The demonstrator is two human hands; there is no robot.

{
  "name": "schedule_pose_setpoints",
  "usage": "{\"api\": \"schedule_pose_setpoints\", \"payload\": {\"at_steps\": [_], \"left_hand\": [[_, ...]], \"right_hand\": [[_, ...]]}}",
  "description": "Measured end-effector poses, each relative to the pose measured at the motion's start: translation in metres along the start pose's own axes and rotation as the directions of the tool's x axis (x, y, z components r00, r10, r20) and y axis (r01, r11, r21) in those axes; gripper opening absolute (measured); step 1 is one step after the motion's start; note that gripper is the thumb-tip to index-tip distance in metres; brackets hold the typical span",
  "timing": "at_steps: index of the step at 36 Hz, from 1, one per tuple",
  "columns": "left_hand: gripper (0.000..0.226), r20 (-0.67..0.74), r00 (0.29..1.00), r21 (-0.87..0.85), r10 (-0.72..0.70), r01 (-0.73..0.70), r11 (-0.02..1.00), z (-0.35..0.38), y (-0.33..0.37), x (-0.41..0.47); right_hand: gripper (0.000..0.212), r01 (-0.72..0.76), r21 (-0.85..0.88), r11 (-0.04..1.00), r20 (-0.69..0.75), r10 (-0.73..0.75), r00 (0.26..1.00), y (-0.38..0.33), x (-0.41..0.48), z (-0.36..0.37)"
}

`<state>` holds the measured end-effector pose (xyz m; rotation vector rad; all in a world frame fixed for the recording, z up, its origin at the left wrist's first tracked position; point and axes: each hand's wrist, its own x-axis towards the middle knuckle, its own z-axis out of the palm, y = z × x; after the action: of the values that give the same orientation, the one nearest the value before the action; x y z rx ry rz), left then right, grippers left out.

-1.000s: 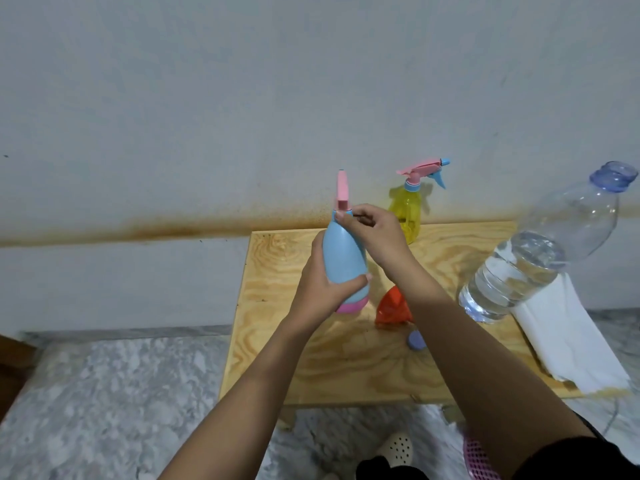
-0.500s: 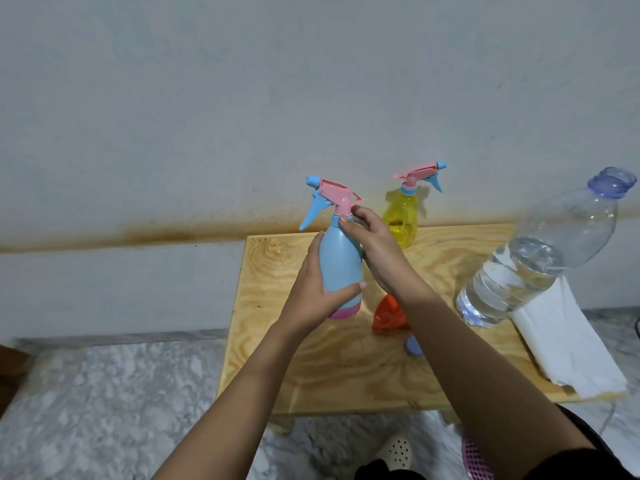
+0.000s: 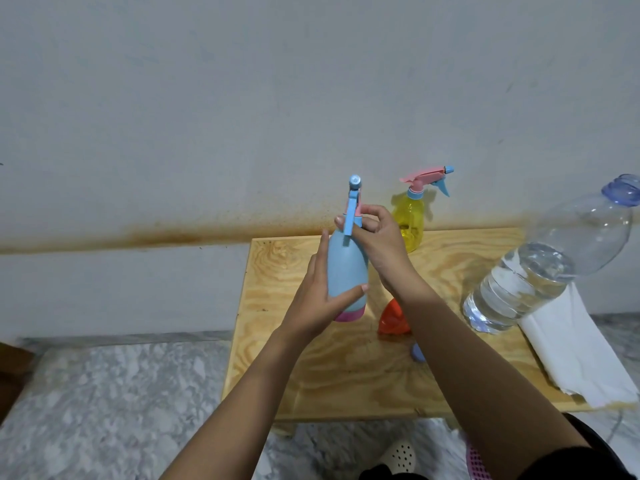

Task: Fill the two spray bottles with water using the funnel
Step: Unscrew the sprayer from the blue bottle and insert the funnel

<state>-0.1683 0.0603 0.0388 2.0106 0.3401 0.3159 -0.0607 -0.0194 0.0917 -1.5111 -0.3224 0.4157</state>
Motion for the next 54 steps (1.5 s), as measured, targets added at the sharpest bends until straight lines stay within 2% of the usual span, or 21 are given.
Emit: {"api": "schedule_pose_setpoints", "payload": {"at_steps": [4,6,12,15,18,25,28,34,37,41,47,54], "left_hand": [[0.103,-0.012,1.000,-0.041,-0.009,0.009,0.999,0.000,0.000,0.001],[0.103,-0.017,1.000,-0.064,-0.018,0.017,0.998,-0.001,-0.001,0.002],[0.103,-0.014,0.999,-0.078,-0.029,0.028,0.997,-0.001,-0.001,0.003],[0.103,-0.023,0.999,-0.062,-0.026,0.025,0.998,-0.003,-0.002,0.003],[0.102,-0.025,0.999,-0.049,-0.024,0.023,0.999,-0.003,-0.004,0.002],[0.100,-0.001,1.000,0.019,-0.014,0.014,1.000,-0.003,-0.010,0.000],[0.100,0.003,1.000,0.023,-0.016,0.016,1.000,-0.004,-0.012,-0.002],[0.099,-0.018,0.999,-0.010,-0.039,0.038,0.999,-0.008,-0.019,-0.007],[0.098,-0.047,0.998,0.003,-0.048,0.049,0.999,-0.010,-0.024,-0.010],[0.098,-0.074,0.996,0.064,-0.054,0.059,0.996,-0.010,-0.031,-0.017],[0.097,-0.119,0.991,0.100,-0.067,0.080,0.992,-0.012,-0.045,-0.026],[0.099,-0.172,0.975,0.061,-0.140,0.153,0.986,-0.015,-0.058,-0.033]], "right_hand": [[0.048,-0.020,0.050,0.999,0.099,0.015,0.995,-0.001,-0.001,0.000],[0.046,-0.036,0.088,0.995,0.100,0.027,0.995,0.000,-0.003,0.001],[0.027,0.001,0.153,0.988,-0.037,0.005,0.999,0.002,-0.009,0.006],[0.015,-0.031,0.223,0.974,0.025,0.026,0.999,0.004,-0.011,0.006],[0.022,-0.052,0.204,0.978,0.085,0.035,0.996,0.007,-0.014,0.006],[0.022,0.023,0.004,1.000,-0.041,-0.022,0.999,0.004,-0.012,0.012],[0.026,0.043,-0.044,0.998,-0.010,-0.043,0.999,-0.001,-0.012,0.011],[0.023,-0.002,-0.012,1.000,0.062,0.002,0.998,-0.018,-0.008,0.007],[0.028,0.009,-0.032,0.999,0.026,-0.008,1.000,-0.023,-0.007,0.007],[0.014,0.046,-0.002,0.999,0.003,-0.046,0.999,-0.029,-0.005,0.006],[0.011,0.097,0.004,0.995,-0.045,-0.097,0.994,-0.037,0.000,-0.001],[0.013,0.161,-0.058,0.985,-0.115,-0.167,0.979,-0.064,0.014,-0.017]]}}
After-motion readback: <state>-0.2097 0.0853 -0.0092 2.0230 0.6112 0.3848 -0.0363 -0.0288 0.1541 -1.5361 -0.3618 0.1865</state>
